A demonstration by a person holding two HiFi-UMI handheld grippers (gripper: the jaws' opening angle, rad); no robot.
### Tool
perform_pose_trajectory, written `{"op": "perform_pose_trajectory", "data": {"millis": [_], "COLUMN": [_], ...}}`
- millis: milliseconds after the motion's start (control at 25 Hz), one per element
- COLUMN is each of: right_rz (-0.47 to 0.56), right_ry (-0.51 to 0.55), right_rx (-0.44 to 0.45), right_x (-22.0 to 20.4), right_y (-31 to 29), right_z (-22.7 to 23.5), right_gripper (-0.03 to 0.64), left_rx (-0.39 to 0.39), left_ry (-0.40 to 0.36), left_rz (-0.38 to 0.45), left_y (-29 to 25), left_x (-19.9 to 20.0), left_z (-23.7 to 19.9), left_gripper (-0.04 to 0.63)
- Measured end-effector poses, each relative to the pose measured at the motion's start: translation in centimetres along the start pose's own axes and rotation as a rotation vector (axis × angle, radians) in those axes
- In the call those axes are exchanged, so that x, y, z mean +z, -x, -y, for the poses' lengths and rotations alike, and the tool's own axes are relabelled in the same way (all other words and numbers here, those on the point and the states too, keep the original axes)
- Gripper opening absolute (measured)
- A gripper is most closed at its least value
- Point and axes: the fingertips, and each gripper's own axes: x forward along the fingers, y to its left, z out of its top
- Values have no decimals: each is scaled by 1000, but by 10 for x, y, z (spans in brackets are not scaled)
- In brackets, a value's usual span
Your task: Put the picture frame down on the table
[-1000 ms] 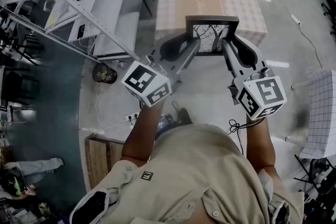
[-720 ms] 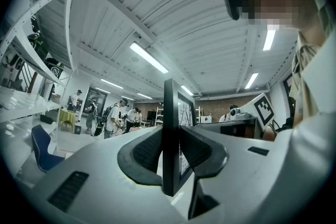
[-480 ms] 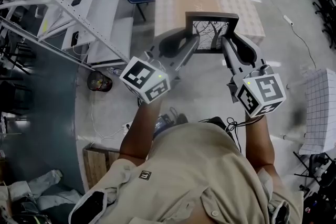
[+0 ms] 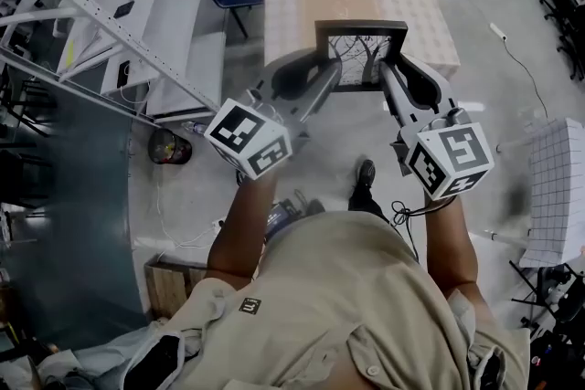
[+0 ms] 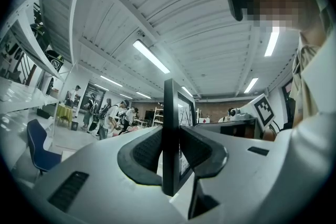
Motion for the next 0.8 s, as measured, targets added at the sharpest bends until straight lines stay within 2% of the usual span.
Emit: {"op": "perform_pose_trajectory", "data": {"millis": [360, 800], "right_rz": [1, -5], "right_ry": [-17, -39], "right_rx": [35, 88], "right_x": [-2, -4], "right_y": [-36, -82], "right_z": [28, 102], "right_gripper": [87, 87], "left_rx": [37, 95], "left_ry": [6, 12], "left_rz": [-13, -26], "left_y": [-28, -100], "left_x": [-2, -12], "left_z": [-33, -72], "left_gripper": [101, 101]}}
